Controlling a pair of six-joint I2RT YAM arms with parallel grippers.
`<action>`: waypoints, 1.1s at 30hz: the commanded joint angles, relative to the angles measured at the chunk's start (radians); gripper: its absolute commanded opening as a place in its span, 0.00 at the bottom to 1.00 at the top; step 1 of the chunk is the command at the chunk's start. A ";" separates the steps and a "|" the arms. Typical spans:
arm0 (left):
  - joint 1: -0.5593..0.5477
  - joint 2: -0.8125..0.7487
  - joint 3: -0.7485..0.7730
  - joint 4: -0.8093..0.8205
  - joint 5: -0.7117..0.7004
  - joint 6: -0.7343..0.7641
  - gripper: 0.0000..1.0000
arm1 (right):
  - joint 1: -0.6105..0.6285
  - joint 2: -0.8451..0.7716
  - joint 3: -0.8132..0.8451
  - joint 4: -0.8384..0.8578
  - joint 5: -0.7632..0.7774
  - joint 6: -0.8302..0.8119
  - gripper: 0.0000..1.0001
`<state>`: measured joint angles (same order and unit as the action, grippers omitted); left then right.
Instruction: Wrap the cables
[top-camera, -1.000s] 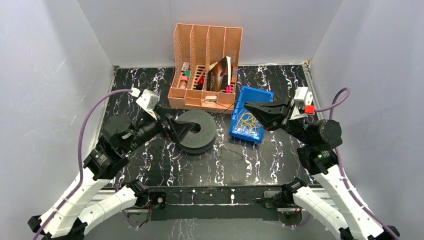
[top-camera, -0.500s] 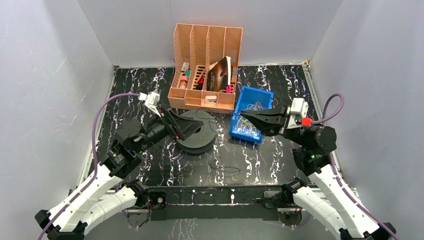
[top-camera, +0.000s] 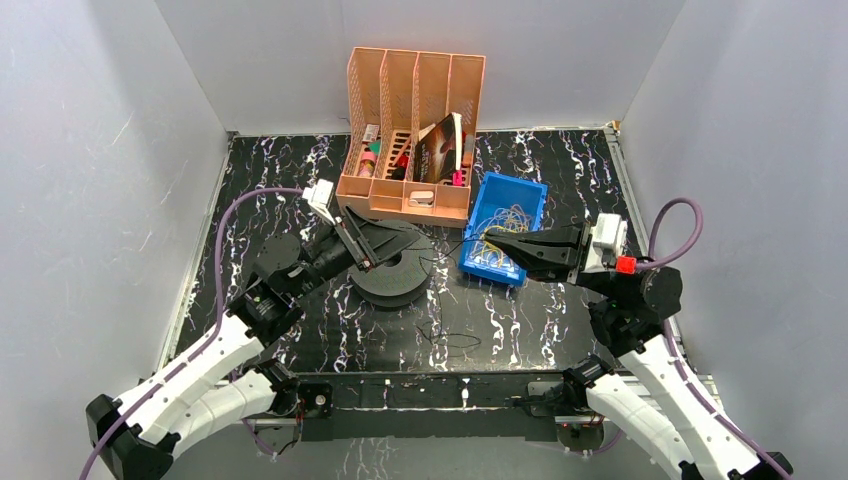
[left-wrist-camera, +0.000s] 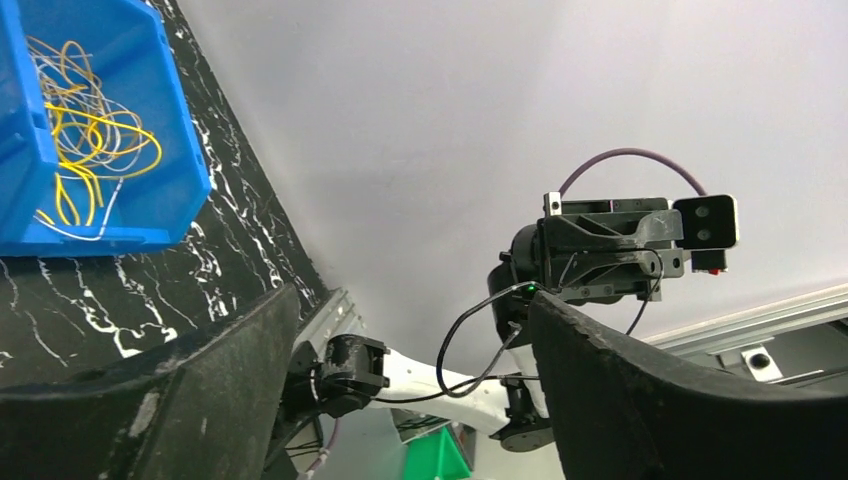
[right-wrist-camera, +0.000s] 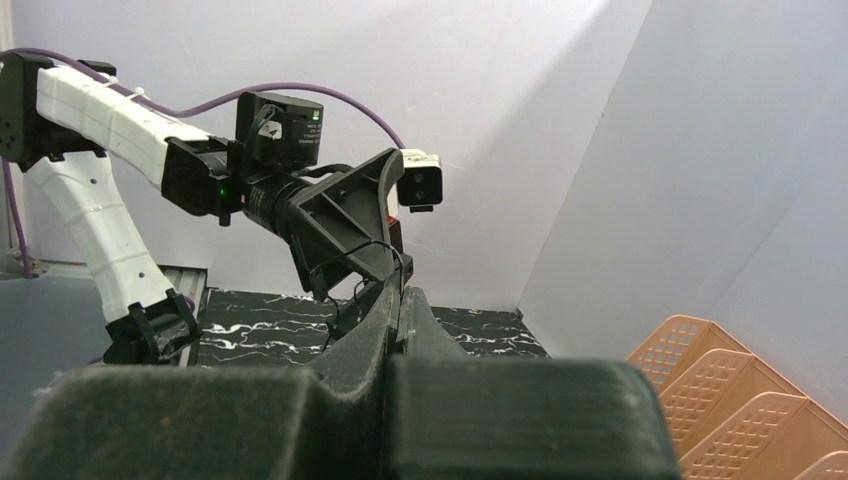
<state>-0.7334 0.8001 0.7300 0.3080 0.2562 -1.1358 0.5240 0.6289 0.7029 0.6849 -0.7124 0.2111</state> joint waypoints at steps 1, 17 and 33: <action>-0.003 0.002 -0.022 0.117 0.041 -0.057 0.77 | 0.003 -0.004 -0.011 0.087 -0.020 0.019 0.00; -0.003 0.042 -0.038 0.199 0.127 -0.082 0.05 | 0.002 -0.016 -0.044 0.110 0.015 0.036 0.00; -0.003 0.072 0.124 -0.133 0.202 0.257 0.00 | 0.003 -0.142 -0.053 -0.265 0.155 -0.080 0.29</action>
<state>-0.7353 0.8669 0.7578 0.3195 0.4118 -1.0512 0.5240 0.5167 0.6540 0.5407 -0.6216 0.1638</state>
